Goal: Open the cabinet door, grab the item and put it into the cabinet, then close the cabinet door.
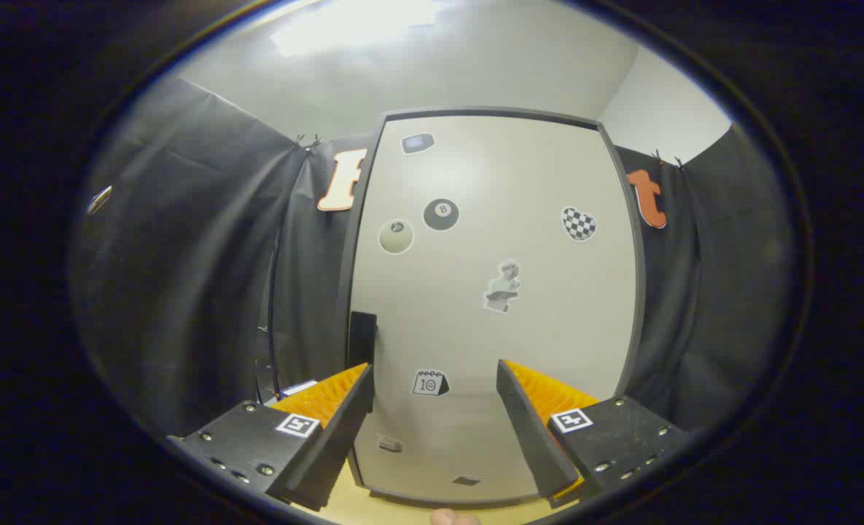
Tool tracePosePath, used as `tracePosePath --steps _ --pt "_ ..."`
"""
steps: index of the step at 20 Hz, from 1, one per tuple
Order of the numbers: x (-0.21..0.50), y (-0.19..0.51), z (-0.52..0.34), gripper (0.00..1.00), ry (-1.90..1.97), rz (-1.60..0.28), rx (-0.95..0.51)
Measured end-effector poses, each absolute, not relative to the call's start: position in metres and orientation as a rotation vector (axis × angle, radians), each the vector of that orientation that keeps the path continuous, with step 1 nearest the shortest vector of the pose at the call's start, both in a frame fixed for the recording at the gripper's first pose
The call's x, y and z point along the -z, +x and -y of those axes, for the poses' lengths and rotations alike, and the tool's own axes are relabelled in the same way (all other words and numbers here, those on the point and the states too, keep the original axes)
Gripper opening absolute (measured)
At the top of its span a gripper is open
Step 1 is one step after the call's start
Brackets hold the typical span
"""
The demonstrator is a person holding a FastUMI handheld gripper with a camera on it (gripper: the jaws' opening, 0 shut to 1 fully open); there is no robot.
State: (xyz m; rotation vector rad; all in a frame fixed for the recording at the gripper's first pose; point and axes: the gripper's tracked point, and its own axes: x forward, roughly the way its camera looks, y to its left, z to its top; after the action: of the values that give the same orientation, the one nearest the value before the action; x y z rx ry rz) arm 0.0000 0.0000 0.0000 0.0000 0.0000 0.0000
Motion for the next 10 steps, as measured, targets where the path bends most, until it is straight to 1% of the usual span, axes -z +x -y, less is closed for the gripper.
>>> tracePosePath --steps 6,10 --pt "0.005 0.01 -0.011 0.99 0.046 -0.029 -0.017" --pt "-0.003 0.014 -0.009 0.99 0.058 -0.007 0.006"
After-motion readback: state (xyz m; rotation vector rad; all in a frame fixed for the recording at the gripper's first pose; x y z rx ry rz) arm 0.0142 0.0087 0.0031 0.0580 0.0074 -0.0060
